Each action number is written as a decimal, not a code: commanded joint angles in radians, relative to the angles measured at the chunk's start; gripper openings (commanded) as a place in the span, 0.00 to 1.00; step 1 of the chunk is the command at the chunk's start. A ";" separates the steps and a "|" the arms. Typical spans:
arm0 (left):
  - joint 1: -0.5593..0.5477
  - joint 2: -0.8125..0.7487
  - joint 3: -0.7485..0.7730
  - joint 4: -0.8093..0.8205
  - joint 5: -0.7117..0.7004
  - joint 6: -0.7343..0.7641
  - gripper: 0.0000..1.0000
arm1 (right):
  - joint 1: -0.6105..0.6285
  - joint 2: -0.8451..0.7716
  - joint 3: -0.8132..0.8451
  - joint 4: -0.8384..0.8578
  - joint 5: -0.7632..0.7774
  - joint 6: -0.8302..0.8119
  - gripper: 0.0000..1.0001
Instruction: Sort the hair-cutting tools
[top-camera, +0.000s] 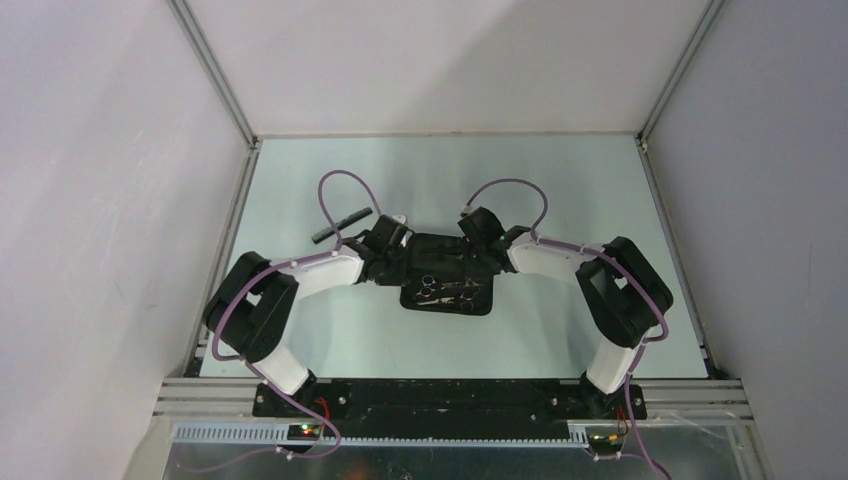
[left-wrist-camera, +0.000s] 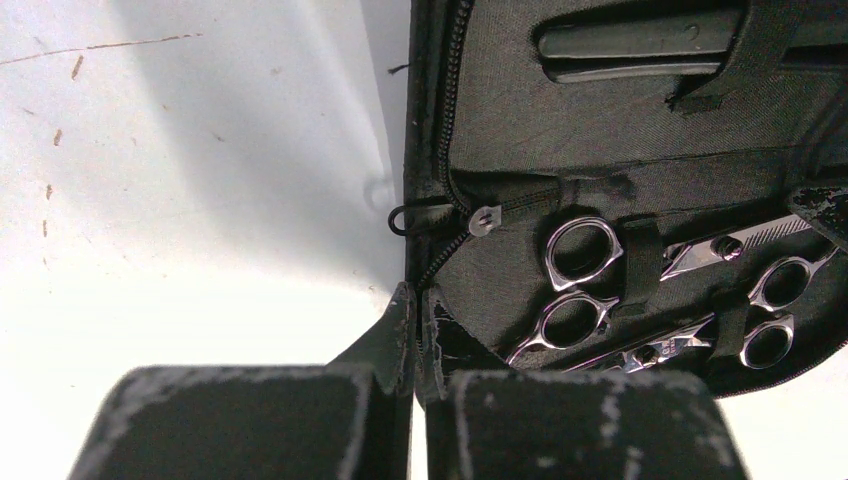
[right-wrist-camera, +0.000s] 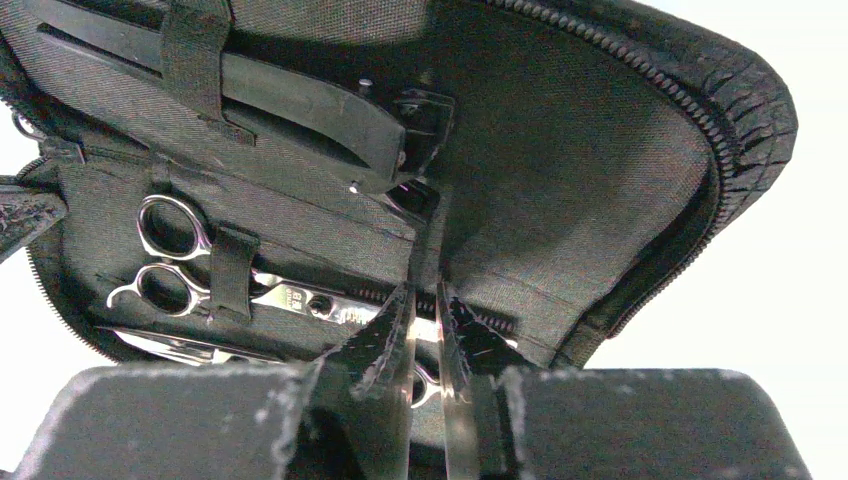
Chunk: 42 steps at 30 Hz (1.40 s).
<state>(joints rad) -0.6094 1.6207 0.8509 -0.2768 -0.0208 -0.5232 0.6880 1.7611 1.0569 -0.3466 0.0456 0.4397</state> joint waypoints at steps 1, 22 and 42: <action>-0.029 0.028 -0.003 0.009 0.080 -0.014 0.00 | 0.001 -0.041 0.020 -0.033 0.029 0.022 0.18; -0.031 -0.081 0.147 -0.047 0.066 -0.014 0.49 | -0.286 -0.527 -0.039 -0.033 -0.020 -0.047 0.62; 0.491 0.302 0.739 -0.433 -0.057 0.407 0.85 | -0.318 -0.909 -0.225 -0.035 0.013 -0.132 0.84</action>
<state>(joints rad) -0.1570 1.8580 1.5002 -0.6331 -0.1204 -0.2050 0.3771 0.8829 0.8391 -0.3687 0.0387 0.3214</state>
